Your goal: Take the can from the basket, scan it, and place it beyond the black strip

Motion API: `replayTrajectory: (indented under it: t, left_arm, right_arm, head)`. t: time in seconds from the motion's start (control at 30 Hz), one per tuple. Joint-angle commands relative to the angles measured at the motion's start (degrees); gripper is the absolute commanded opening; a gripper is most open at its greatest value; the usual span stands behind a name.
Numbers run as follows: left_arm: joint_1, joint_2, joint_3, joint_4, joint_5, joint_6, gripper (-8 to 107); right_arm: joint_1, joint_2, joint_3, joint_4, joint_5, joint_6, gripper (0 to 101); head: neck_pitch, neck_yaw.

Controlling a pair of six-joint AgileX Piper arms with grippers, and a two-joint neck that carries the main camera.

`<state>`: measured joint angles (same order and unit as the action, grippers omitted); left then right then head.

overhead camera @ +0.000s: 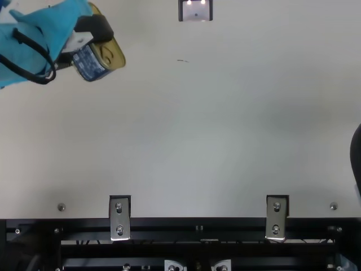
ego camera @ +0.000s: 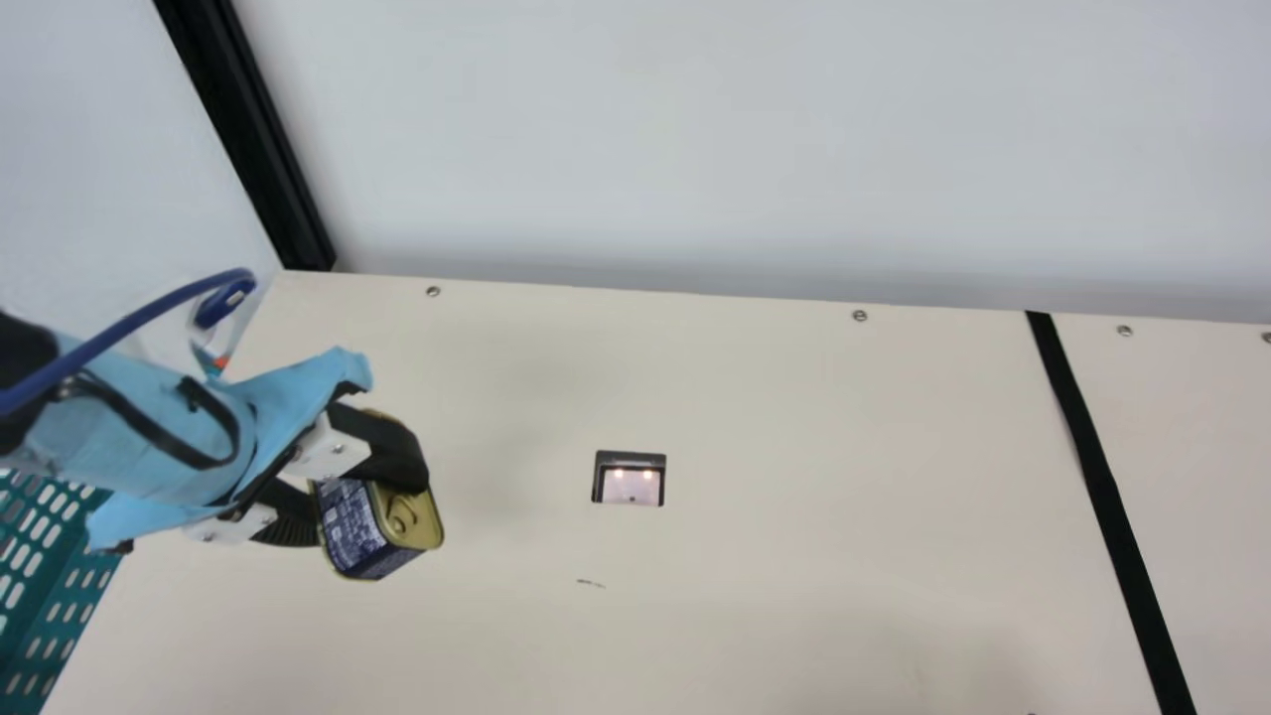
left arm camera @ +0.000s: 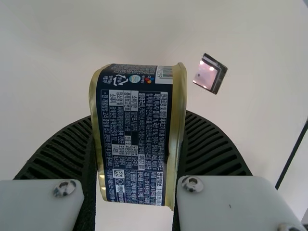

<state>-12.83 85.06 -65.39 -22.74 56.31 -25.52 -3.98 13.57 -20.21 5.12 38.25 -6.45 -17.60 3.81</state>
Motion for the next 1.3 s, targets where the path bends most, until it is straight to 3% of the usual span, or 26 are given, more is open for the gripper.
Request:
replayTrajectory:
  t: [0.0, 0.33, 0.77, 1.13, 1.27]
  left_arm:
    - [-0.6, 0.5, -0.3, -0.2, -0.4, 3.3, 10]
    - [-4.3, 3.5, -3.7, 1.9, 0.0, 13.5, 10]
    - [-12.1, 7.1, -7.1, 3.3, 5.1, 32.4, 10]
    - [-13.4, 7.9, -7.6, 4.1, 4.9, 32.6, 10]
    - [-14.6, 8.4, -8.5, 6.0, 5.7, 36.4, 10]
  right_arm:
    - [0.0, 0.0, 0.0, 0.0, 0.0, 0.0, 101]
    - [0.0, 0.0, 0.0, 0.0, 0.0, 0.0, 101]
    - [0.0, 0.0, 0.0, 0.0, 0.0, 0.0, 101]
    - [0.0, 0.0, 0.0, 0.0, 0.0, 0.0, 101]
    - [0.0, 0.0, 0.0, 0.0, 0.0, 0.0, 101]
  head:
    - [-0.2, 0.8]
    - [-0.2, 0.8]
    - [-0.2, 0.8]
    - [-0.2, 0.8]
    - [-0.2, 0.8]
